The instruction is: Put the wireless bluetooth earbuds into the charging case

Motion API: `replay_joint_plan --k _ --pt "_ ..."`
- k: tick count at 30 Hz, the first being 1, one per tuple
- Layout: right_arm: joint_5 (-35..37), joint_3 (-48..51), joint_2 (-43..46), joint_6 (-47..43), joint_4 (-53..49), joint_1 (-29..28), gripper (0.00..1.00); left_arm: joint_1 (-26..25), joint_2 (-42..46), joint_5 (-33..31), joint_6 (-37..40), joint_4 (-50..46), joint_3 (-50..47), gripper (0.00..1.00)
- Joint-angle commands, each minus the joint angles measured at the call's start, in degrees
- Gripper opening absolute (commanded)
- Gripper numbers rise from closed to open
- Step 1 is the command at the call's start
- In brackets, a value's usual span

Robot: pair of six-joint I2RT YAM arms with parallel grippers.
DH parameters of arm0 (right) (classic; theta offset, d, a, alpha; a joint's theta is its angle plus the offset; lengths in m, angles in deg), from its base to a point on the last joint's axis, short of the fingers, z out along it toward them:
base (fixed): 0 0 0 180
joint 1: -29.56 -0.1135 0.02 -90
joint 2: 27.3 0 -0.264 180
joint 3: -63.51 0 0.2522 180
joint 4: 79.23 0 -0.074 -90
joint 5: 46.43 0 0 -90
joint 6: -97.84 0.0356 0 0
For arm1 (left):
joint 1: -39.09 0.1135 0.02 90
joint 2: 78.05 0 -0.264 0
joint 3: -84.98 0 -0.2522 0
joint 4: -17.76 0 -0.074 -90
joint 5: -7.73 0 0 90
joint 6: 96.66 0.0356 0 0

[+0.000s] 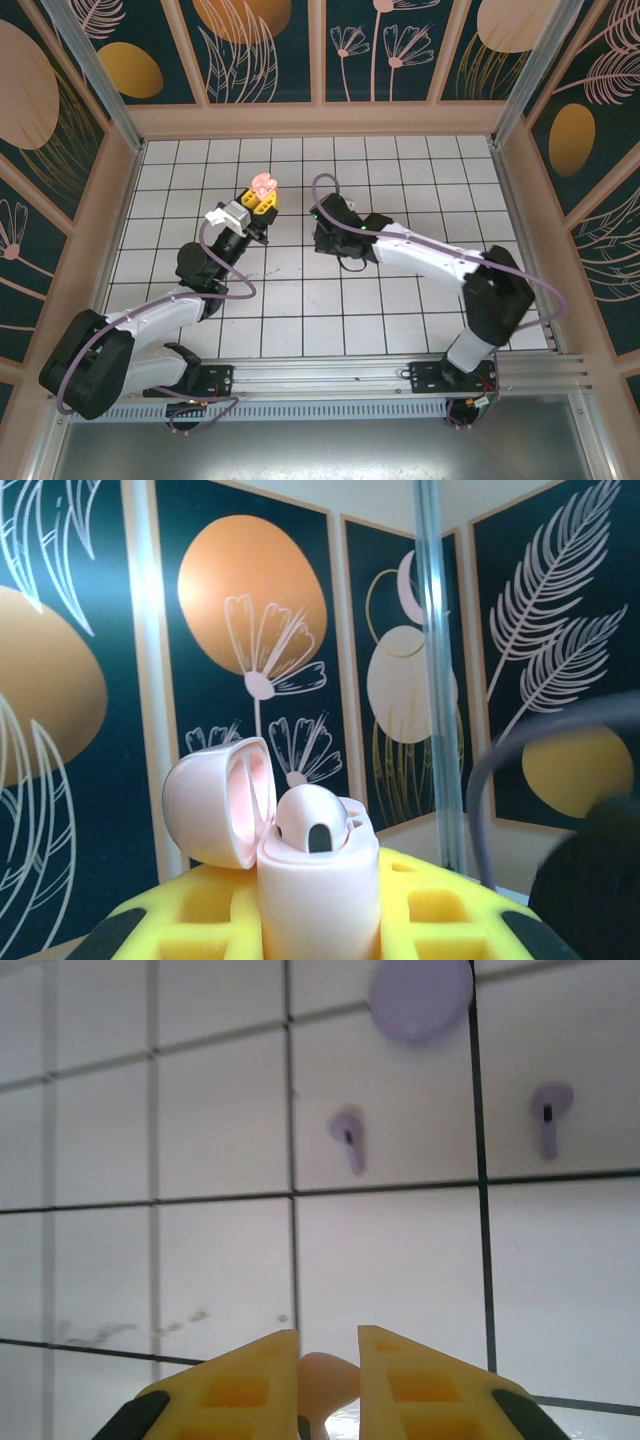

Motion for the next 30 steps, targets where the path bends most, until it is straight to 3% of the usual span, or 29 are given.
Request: replay_joint_plan --k 1,8,16,30 --pt "2.8 -2.3 6.0 -3.7 1.8 0.9 0.18 0.3 0.8 5.1 0.0 -0.1 2.4 0.0" --pt "3.3 -8.4 15.4 -12.0 4.4 2.1 0.19 0.3 0.1 12.5 1.6 -1.4 4.4 0.0" --pt "-0.5 -14.5 20.3 -20.0 9.7 2.2 0.21 0.3 -1.8 18.3 1.6 -4.3 8.2 0.0" --pt "-14.2 -4.3 25.5 -25.8 28.7 1.8 0.21 -1.1 -7.5 22.0 -1.3 -4.7 14.1 0.0"
